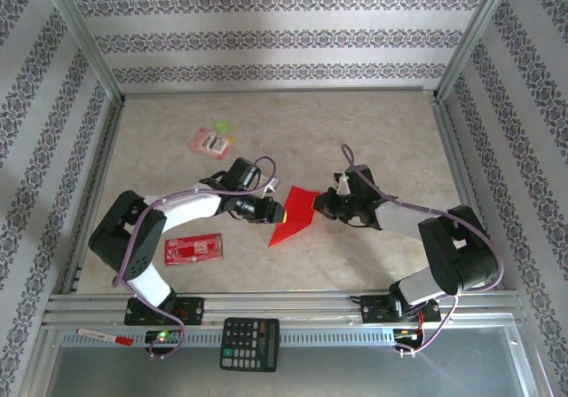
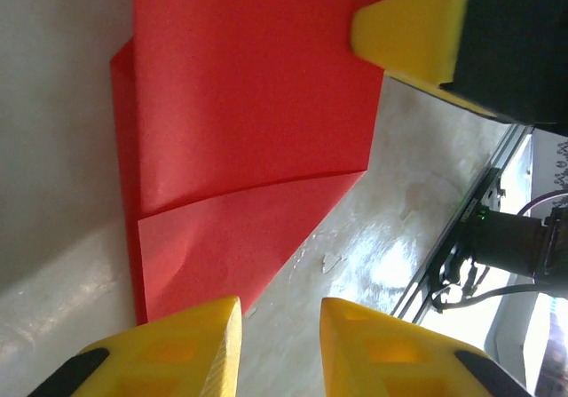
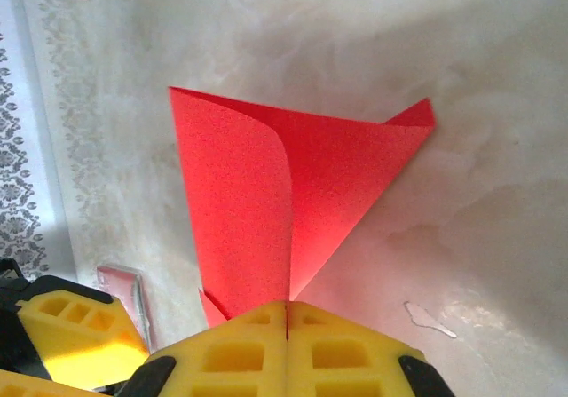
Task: Fold a paper plane with a square sheet of paper (pick it up from the middle)
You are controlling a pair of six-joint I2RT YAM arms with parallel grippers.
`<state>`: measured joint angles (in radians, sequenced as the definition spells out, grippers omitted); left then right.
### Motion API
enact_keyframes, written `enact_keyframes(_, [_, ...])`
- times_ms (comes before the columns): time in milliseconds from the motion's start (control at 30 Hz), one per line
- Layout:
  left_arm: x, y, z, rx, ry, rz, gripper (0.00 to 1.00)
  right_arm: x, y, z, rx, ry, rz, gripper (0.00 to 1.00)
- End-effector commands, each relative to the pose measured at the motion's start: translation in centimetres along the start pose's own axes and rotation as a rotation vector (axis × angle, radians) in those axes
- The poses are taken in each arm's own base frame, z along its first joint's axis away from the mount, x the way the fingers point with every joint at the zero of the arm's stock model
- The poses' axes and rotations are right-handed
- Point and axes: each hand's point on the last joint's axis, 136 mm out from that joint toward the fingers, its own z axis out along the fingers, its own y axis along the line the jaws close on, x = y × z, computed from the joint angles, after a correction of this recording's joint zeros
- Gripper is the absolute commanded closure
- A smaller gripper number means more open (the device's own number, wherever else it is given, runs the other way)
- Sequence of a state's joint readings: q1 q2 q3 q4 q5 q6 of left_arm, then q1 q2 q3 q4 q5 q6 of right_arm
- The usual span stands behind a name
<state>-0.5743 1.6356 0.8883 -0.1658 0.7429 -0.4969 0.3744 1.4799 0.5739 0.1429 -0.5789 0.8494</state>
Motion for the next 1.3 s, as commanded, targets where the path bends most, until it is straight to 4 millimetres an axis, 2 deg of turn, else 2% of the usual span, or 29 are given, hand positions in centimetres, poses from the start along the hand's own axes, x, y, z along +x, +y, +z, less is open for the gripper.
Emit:
enact_keyframes(0, [-0.6, 0.4, 0.2, -0.023, -0.052, 0.027, 0.72, 0.5, 0.4, -0.3, -0.006, 0.088, -0.046, 0.94])
enact_keyframes(167, [0.1, 2.1, 1.6, -0.073, 0.028, -0.049, 0.79, -0.3, 0.1, 0.6, 0.003, 0.140, -0.083, 0.90])
enact_keyframes(333, [0.3, 2.3, 3.1, -0.049, 0.051, -0.087, 0.81, -1.8, 0.9, 1.9, -0.022, 0.161, -0.112, 0.85])
enact_keyframes(433, [0.1, 2.8, 3.8, -0.049, 0.041, -0.124, 0.83, -2.1, 1.3, 2.4, -0.044, 0.176, -0.115, 0.80])
enact_keyframes(600, [-0.1, 3.5, 4.2, -0.063, 0.013, -0.164, 0.85, -1.3, 1.1, 1.7, -0.054, 0.174, -0.118, 0.74])
enact_keyframes(933, [0.4, 4.3, 4.6, -0.073, 0.024, -0.177, 0.85, 1.0, 0.2, 0.8, -0.070, 0.134, -0.074, 0.74])
enact_keyframes(1267, [0.5, 4.2, 4.4, -0.067, 0.010, -0.171, 0.84, 1.8, 0.1, 1.5, -0.040, 0.102, -0.068, 0.83])
